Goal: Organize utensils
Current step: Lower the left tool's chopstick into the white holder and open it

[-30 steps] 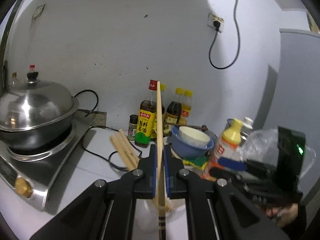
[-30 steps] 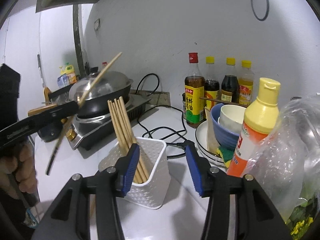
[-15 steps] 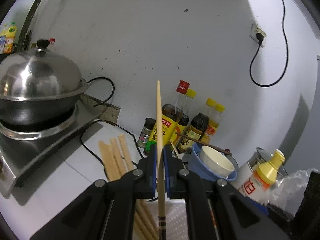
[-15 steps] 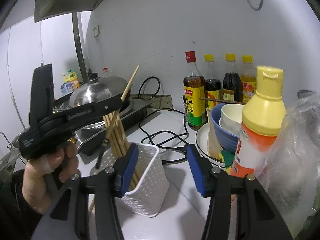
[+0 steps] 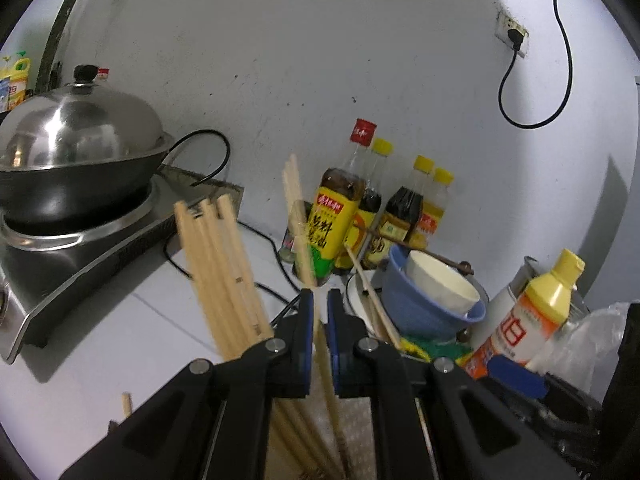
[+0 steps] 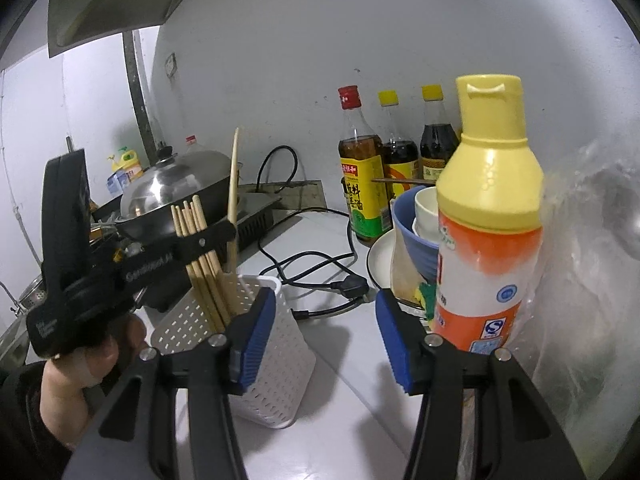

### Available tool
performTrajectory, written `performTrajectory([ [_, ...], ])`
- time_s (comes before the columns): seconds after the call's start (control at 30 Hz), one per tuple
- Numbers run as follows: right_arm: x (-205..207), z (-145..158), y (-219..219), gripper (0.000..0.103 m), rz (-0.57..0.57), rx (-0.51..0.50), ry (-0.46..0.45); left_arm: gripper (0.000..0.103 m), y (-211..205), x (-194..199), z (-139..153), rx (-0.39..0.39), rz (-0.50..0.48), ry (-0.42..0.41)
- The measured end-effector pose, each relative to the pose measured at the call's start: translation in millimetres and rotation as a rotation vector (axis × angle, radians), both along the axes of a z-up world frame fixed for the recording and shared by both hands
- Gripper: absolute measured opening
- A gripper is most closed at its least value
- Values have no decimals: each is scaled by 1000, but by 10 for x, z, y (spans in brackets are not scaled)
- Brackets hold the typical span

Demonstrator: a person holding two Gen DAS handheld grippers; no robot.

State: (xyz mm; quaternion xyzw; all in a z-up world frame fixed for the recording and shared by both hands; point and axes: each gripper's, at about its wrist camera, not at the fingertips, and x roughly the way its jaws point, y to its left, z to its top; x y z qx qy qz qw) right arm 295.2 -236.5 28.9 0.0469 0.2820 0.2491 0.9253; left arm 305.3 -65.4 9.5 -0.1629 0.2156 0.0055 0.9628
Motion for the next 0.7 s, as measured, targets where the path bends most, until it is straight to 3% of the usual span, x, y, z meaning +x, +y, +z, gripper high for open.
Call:
performTrajectory([
  [0.2, -47, 20, 85, 50, 13, -8, 0, 8, 75, -178, -10, 18, -31, 29],
  [0.33, -117, 59, 142, 50, 17, -10, -3, 47, 195, -347, 56, 4, -40, 19],
  [0.7, -379, 150, 386, 50, 3, -62, -3, 49, 596, -821, 102, 7, -6, 35],
])
